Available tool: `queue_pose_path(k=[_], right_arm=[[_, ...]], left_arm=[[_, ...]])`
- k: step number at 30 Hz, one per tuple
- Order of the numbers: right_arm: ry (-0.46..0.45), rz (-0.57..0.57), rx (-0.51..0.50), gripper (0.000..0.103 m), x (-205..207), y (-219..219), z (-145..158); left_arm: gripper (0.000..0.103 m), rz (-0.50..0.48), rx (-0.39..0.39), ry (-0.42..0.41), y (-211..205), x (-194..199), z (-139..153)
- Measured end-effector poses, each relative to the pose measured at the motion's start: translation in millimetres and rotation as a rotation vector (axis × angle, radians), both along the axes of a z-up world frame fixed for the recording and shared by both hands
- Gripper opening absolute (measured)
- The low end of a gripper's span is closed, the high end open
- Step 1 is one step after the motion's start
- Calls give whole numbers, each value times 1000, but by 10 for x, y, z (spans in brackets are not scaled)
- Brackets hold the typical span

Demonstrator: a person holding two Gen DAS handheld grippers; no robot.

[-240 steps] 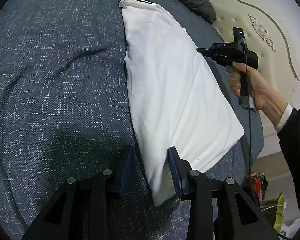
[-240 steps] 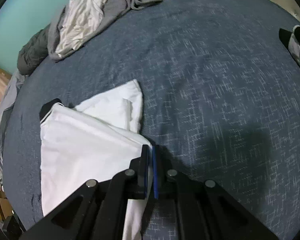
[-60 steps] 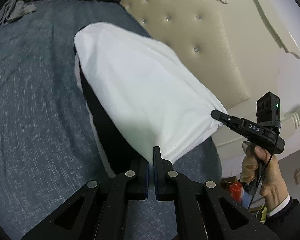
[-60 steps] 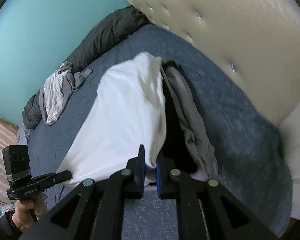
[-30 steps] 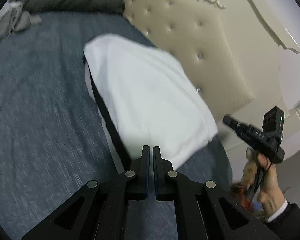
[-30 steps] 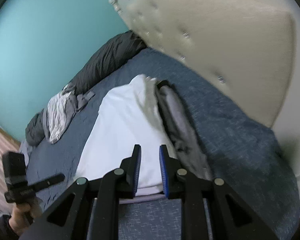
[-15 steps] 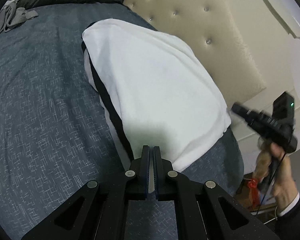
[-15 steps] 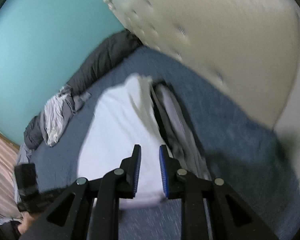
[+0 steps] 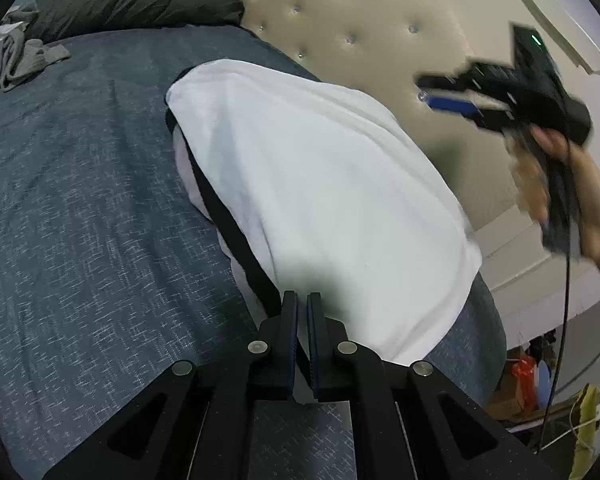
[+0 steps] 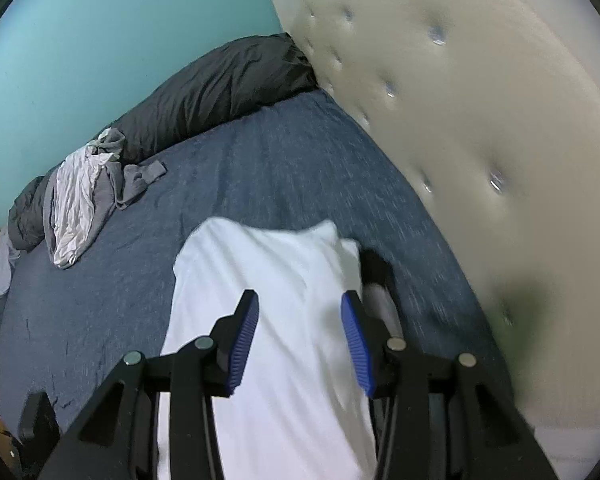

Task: Fold clothes
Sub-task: 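Lower the polo onto the stack and open both tools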

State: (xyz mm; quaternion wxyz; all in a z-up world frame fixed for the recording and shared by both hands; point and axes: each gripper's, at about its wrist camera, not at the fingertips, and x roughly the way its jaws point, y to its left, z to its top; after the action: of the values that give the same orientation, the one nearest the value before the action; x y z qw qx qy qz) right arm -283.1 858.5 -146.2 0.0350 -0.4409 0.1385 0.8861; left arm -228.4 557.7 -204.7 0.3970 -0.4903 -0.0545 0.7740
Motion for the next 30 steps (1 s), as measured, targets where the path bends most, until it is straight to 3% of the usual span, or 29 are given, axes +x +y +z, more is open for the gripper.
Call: queue_pose_path(k=[9,11,13,14,20,26,30], right_arm=[[-134,-43,43,43,-506,78,-406],[-138,-57,31,34,-559,117,-489],[-142,-60,43,8,-585,122,-535],[-139,-64,54,4,-594,121,-543],[-133,-174,137,3,-590,250,-555],[-144,-231,127,3,-563,327,-654],[-82,-231,103,5,-493,374,-506]], left_arm=[[5,-27,25,28,-1,38,-49],[5,-27,26,31,-11,61,-51],[5,-27,21,39,-5,90,-52],[5,-28,20,43,-2,100,-49],[5,-31,20,56,-7,154,-46],[5,-35,12,65,7,150,-58],[5,-36,5,64,5,157,-57]])
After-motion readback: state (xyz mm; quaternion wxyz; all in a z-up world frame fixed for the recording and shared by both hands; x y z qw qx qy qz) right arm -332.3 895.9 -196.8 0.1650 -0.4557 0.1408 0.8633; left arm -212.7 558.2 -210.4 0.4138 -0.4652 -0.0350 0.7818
